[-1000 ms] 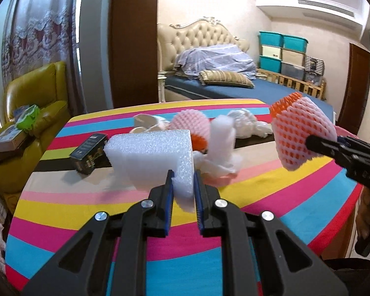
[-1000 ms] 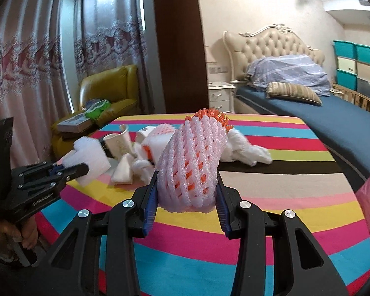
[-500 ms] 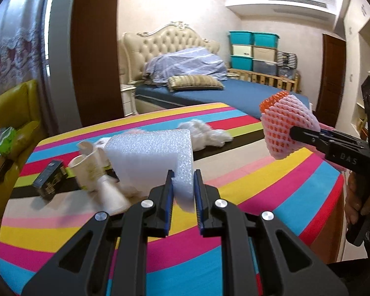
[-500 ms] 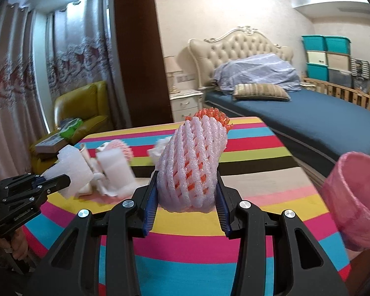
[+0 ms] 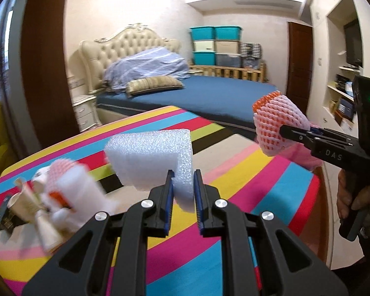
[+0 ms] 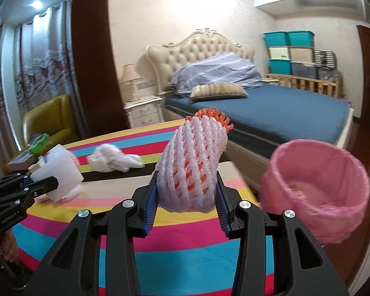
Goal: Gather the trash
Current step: 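Carry the foam net and foam block to the pink bin and release both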
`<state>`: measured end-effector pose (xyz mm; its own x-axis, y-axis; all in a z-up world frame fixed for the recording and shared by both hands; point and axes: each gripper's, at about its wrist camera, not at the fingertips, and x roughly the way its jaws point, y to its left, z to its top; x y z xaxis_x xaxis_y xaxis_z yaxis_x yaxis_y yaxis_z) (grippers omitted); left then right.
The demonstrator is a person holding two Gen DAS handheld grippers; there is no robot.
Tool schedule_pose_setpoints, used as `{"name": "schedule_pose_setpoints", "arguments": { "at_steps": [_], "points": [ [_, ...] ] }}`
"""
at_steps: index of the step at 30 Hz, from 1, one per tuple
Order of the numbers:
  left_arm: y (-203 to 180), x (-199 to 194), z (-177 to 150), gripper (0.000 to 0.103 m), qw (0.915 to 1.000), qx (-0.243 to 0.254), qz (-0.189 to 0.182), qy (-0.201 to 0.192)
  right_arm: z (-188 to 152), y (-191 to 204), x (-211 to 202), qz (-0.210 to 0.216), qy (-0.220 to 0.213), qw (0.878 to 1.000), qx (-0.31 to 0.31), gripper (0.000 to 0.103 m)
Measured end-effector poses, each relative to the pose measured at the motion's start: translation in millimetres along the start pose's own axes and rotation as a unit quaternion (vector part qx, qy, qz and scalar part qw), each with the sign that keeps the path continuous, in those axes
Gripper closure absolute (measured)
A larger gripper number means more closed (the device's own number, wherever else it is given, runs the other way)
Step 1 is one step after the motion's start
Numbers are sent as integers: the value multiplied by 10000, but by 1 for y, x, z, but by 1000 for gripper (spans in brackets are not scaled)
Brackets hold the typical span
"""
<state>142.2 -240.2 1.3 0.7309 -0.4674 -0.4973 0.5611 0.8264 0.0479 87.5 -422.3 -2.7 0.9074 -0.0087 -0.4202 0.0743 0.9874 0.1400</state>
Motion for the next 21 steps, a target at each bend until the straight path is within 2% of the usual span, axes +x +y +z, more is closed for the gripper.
{"name": "schedule_pose_setpoints", "arguments": {
  "at_steps": [10, 21],
  "points": [
    [-75, 51, 26, 88, 9946, 366, -969, 31, -4, -74, -23, -745, -129, 9968, 241, 63],
    [-185, 106, 72, 88, 9783, 932, -1850, -6, -12, -168, -34, -1480, -201, 9863, 693, 63]
  ]
}}
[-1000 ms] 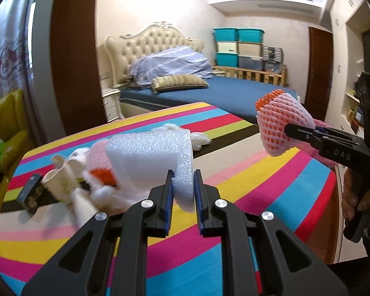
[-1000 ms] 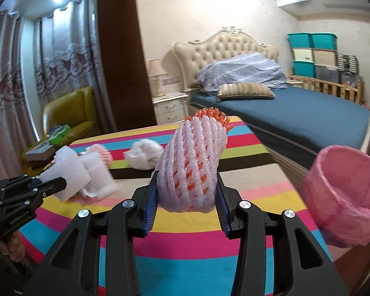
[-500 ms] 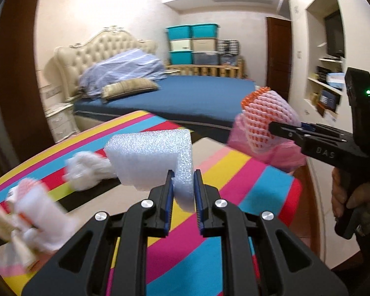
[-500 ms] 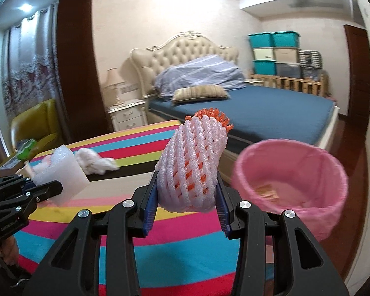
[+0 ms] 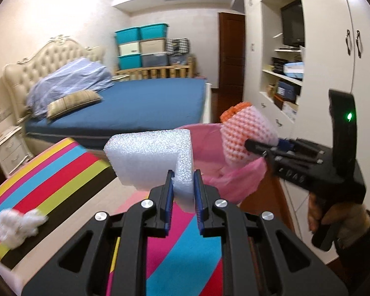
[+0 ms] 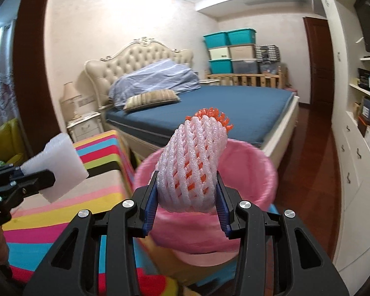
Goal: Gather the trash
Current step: 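Carry the foam net and foam block to the pink bin and release both, then withdraw both open tools from the bin back over the table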
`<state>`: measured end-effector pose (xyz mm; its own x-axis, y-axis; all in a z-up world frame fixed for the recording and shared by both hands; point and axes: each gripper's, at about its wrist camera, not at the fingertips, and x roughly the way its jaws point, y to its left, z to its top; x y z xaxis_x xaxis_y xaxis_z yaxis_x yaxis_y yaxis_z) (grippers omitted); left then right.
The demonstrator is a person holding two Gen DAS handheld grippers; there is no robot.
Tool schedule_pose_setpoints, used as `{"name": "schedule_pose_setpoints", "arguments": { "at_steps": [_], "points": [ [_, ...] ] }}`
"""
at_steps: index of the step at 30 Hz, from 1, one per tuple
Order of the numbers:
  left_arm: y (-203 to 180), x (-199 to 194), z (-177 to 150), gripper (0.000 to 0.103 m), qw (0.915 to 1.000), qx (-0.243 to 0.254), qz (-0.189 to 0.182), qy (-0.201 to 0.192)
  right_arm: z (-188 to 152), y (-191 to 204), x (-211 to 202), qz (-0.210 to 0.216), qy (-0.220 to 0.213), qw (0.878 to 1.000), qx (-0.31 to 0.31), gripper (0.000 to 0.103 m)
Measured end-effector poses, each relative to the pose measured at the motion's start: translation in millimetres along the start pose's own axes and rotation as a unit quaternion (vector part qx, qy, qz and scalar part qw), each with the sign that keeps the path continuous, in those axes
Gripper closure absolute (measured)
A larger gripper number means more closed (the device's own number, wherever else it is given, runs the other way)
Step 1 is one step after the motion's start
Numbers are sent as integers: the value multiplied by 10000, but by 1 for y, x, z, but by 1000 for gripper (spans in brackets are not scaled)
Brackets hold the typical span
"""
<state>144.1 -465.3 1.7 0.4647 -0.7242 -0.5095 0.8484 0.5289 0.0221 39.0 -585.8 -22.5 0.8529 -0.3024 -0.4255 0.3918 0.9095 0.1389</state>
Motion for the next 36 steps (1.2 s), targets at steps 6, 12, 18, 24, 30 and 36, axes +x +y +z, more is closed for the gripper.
{"name": "schedule_pose_setpoints", "arguments": {
  "at_steps": [6, 12, 18, 24, 30, 36],
  "points": [
    [-21, 55, 30, 88, 9996, 50, -291, 21, 3, -30, 22, -276, 85, 9996, -69, 62],
    [-18, 102, 51, 88, 9983, -196, -519, 202, 1, -35, 42, -430, 206, 9985, -273, 62],
    [-7, 135, 57, 81, 9935, -584, -885, 410, -3, -30, 58, -444, 330, 9973, -490, 50],
    [17, 126, 43, 26, 9959, -817, -194, 346, -10, -26, 57, -685, 368, 9952, -596, 32],
    [52, 75, 23, 5, 9929, -1048, 547, 154, -15, -17, 41, -667, 356, 9952, -623, 29],
    [78, 19, 0, 5, 9898, -914, 1086, 143, -12, 19, 30, -276, 279, 9965, -744, 27]
  ]
}}
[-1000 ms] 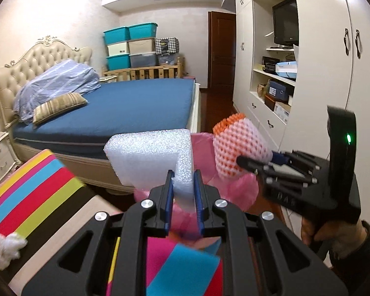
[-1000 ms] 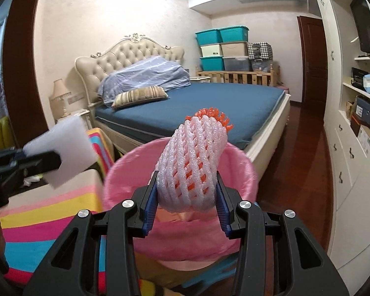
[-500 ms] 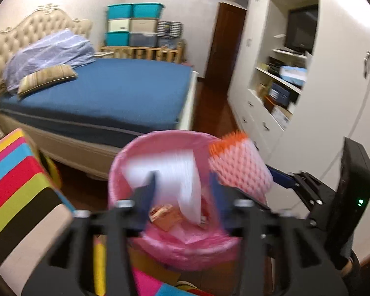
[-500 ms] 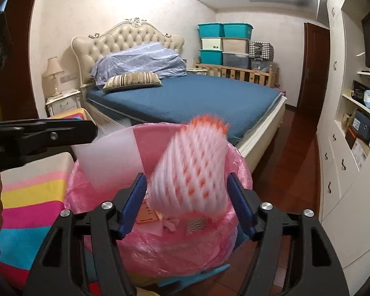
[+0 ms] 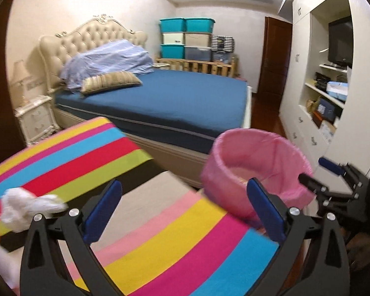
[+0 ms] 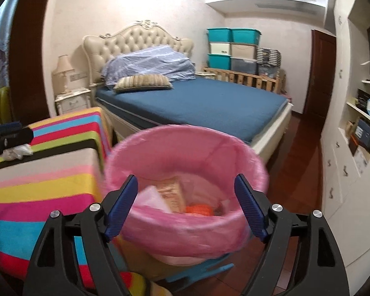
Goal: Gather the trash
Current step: 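Withdraw both open tools from the bin back over the table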
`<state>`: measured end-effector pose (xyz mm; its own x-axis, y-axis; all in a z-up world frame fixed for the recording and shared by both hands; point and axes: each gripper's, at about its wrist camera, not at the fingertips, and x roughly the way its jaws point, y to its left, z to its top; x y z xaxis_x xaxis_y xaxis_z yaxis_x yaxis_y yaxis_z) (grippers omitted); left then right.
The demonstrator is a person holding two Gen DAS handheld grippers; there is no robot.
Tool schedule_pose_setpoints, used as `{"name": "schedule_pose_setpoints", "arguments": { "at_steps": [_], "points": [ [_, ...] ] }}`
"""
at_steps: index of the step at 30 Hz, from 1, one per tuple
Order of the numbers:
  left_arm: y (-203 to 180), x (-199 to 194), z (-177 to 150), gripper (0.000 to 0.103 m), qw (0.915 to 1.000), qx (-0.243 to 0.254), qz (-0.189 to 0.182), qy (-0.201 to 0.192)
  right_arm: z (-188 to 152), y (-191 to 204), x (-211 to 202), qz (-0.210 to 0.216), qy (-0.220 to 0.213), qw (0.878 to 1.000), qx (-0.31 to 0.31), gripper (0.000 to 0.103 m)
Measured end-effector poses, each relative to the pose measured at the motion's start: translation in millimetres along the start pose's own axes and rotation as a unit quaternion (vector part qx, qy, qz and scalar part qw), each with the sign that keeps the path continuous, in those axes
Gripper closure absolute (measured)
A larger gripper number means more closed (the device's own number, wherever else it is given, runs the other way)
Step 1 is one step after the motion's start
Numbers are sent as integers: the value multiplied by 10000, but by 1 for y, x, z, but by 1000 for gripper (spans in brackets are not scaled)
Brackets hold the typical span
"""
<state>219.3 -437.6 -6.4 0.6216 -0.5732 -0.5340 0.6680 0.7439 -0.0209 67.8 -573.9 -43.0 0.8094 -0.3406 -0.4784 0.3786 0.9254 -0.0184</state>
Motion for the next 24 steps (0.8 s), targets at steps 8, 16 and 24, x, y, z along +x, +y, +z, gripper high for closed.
{"name": "schedule_pose_setpoints", "arguments": {
  "at_steps": [8, 16, 24],
  "points": [
    [56, -72, -40, 5, 9975, 45, 699, 30, 7, 79, -2, 869, 65, 9957, -307, 26],
    [130, -144, -86, 5, 9876, -377, 1523, 65, 3, 169, -9, 1627, 311, 9828, -814, 26],
    [207, -212, -144, 5, 9672, -1239, 2200, 281, -8, 269, -28, 2426, 489, 9579, -1455, 26]
  ]
}}
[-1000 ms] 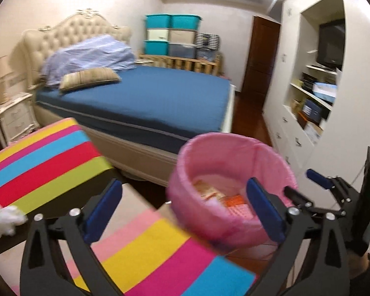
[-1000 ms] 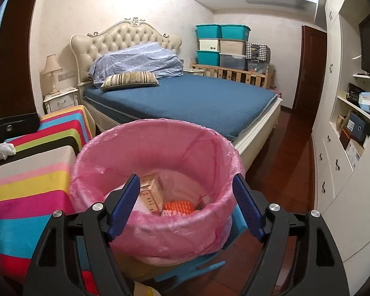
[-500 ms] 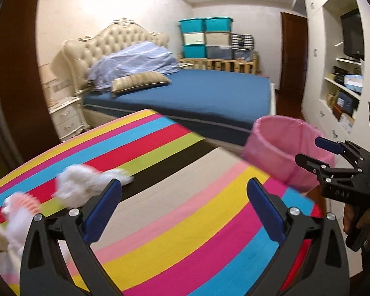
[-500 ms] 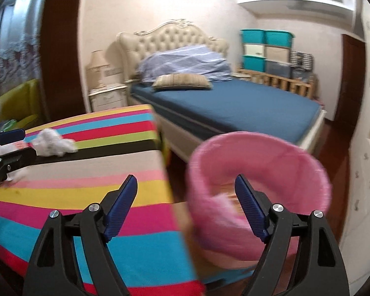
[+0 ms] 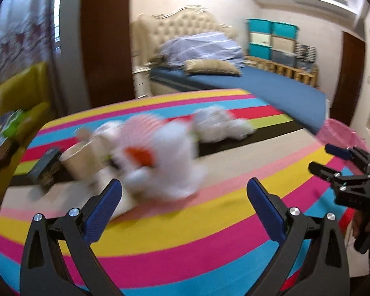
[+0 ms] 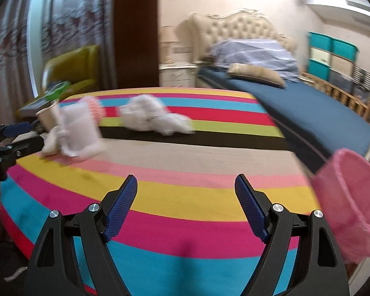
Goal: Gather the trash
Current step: 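Withdraw both open tools from the bin back over the table, then grasp the crumpled white tissue with the right gripper while the left gripper grasps a white napkin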
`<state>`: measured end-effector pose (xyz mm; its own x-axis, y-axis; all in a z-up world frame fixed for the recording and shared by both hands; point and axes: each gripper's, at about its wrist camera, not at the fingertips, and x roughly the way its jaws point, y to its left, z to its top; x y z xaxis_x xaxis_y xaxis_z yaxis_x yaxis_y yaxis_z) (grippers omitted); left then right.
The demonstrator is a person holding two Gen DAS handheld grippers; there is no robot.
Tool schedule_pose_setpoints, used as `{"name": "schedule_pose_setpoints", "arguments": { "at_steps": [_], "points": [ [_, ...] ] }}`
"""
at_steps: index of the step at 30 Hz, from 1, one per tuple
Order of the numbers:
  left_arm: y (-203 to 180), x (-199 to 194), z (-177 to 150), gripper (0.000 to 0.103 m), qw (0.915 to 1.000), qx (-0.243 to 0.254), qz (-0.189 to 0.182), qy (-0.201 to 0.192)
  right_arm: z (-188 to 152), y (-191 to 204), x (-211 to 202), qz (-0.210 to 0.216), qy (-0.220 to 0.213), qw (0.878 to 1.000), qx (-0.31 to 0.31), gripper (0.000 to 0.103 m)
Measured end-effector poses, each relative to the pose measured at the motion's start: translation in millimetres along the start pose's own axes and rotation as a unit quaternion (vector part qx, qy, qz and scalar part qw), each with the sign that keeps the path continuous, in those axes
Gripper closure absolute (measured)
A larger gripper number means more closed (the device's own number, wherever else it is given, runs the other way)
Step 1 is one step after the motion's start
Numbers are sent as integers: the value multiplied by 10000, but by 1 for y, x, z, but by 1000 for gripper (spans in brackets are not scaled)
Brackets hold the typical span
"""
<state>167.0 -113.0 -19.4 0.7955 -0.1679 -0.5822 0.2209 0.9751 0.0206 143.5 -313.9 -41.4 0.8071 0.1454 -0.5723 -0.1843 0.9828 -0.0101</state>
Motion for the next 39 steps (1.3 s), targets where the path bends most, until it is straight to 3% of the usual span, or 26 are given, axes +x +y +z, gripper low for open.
{"name": "schedule_pose_setpoints", "arguments": {
  "at_steps": [3, 7, 12, 16, 20, 24, 29, 32, 39],
  "points": [
    [36, -7, -16, 5, 9986, -215, 471, 131, 7, 37, 10, 278, 80, 9989, -376, 28],
    [88, -18, -35, 5, 9934, -635, 928, 232, 18, 85, 24, 563, 166, 9945, -870, 38],
    [131, -29, -54, 5, 9865, -1007, 1247, 346, 32, 144, 43, 947, 287, 9856, -1374, 47],
    [149, -35, -67, 5, 9846, -1133, 1262, 413, 40, 180, 58, 1098, 344, 9782, -1731, 54],
    [155, -40, -78, 5, 9844, -1215, 1196, 441, 52, 200, 73, 1146, 415, 9755, -1830, 54],
    [156, -41, -82, 5, 9843, -1246, 1165, 447, 62, 209, 94, 1181, 558, 9736, -1874, 55],
    [153, -43, -80, 5, 9847, -1325, 1045, 440, 64, 212, 117, 1184, 890, 9734, -1748, 67],
    [145, -38, -76, 5, 9863, -1266, 948, 463, 63, 205, 109, 1225, 823, 9747, -1677, 74],
    [111, -16, -56, 5, 9913, -986, 669, 562, 50, 179, 66, 1487, 555, 9773, -1401, 74]
  ]
}}
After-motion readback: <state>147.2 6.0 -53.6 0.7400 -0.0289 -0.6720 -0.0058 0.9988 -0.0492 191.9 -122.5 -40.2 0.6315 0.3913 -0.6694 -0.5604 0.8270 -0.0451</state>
